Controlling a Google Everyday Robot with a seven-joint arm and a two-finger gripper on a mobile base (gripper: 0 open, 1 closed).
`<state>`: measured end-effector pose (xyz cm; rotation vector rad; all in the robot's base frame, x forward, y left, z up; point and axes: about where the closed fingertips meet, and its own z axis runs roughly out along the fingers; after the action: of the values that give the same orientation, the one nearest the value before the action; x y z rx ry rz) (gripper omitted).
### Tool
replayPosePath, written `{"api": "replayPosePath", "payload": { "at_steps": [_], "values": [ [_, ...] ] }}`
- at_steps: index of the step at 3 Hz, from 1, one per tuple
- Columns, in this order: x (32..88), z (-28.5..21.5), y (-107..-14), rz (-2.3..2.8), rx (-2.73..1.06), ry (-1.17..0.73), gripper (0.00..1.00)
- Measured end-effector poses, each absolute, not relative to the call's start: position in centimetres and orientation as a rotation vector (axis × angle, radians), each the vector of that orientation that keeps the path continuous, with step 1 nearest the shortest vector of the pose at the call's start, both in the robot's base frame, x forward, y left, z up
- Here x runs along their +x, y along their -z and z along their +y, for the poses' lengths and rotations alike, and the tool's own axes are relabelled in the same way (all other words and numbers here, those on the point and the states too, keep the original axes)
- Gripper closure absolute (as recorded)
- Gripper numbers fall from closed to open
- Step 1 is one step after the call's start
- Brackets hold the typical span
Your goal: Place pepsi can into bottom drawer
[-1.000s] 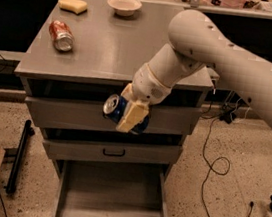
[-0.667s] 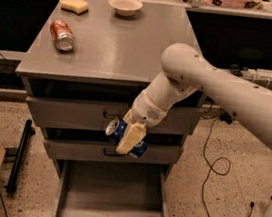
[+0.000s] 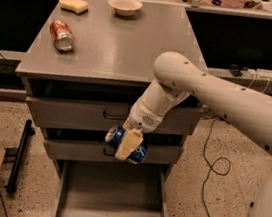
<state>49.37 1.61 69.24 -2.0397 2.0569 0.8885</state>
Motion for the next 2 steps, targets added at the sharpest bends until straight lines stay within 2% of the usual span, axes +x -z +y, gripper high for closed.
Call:
{"api": "replayPosePath", "payload": {
  "at_steps": [2],
  "values": [
    [48.4,-0.1,-58.2,2.288,-1.896,-0.901,1.00]
  ]
}}
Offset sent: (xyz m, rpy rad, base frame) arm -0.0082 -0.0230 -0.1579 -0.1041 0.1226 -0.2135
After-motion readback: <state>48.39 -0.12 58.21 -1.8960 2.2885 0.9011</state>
